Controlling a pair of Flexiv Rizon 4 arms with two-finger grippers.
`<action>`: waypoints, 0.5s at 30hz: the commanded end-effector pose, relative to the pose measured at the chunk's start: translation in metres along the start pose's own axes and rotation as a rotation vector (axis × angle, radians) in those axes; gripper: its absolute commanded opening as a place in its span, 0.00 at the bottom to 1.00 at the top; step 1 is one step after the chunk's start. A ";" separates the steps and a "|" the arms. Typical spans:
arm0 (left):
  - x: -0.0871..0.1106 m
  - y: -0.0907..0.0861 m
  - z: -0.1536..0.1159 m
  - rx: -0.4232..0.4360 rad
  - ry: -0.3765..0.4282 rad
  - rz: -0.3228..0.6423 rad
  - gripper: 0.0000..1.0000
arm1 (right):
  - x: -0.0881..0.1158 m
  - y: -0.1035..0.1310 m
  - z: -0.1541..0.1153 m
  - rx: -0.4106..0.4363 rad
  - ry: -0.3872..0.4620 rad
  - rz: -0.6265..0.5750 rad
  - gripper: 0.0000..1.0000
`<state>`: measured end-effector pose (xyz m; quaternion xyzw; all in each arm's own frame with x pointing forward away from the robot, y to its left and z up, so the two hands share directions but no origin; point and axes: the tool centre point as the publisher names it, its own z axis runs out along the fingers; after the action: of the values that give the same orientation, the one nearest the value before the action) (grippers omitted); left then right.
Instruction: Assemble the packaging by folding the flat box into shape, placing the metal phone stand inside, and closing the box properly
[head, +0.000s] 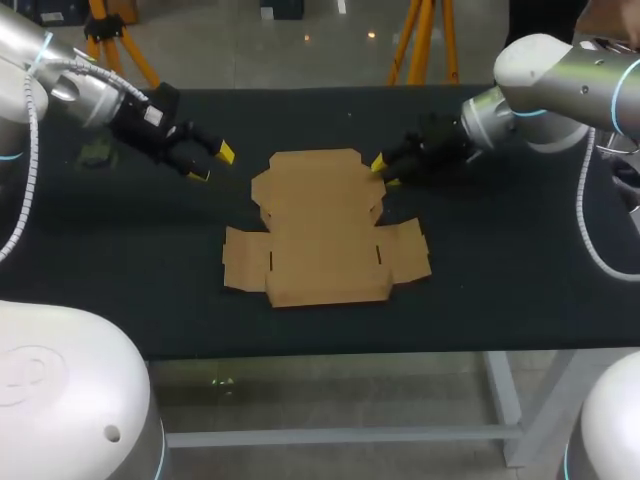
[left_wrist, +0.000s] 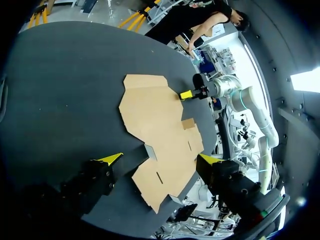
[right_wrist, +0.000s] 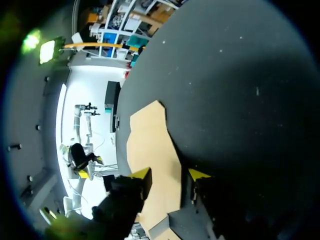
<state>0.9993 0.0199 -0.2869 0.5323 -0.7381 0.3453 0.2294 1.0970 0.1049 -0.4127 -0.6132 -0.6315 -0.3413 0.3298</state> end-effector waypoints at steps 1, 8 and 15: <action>-0.001 -0.001 -0.001 -0.003 -0.001 0.001 1.00 | -0.006 0.006 0.011 0.097 0.026 -0.004 0.49; 0.001 0.001 -0.003 0.003 -0.006 0.001 1.00 | 0.002 0.001 0.023 0.100 0.042 -0.007 0.55; 0.003 0.003 -0.004 0.004 -0.001 0.009 1.00 | 0.001 -0.008 0.028 0.040 0.102 0.005 0.48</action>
<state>0.9978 0.0214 -0.2842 0.5293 -0.7398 0.3475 0.2274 1.0899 0.1294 -0.4122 -0.5962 -0.6244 -0.3493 0.3642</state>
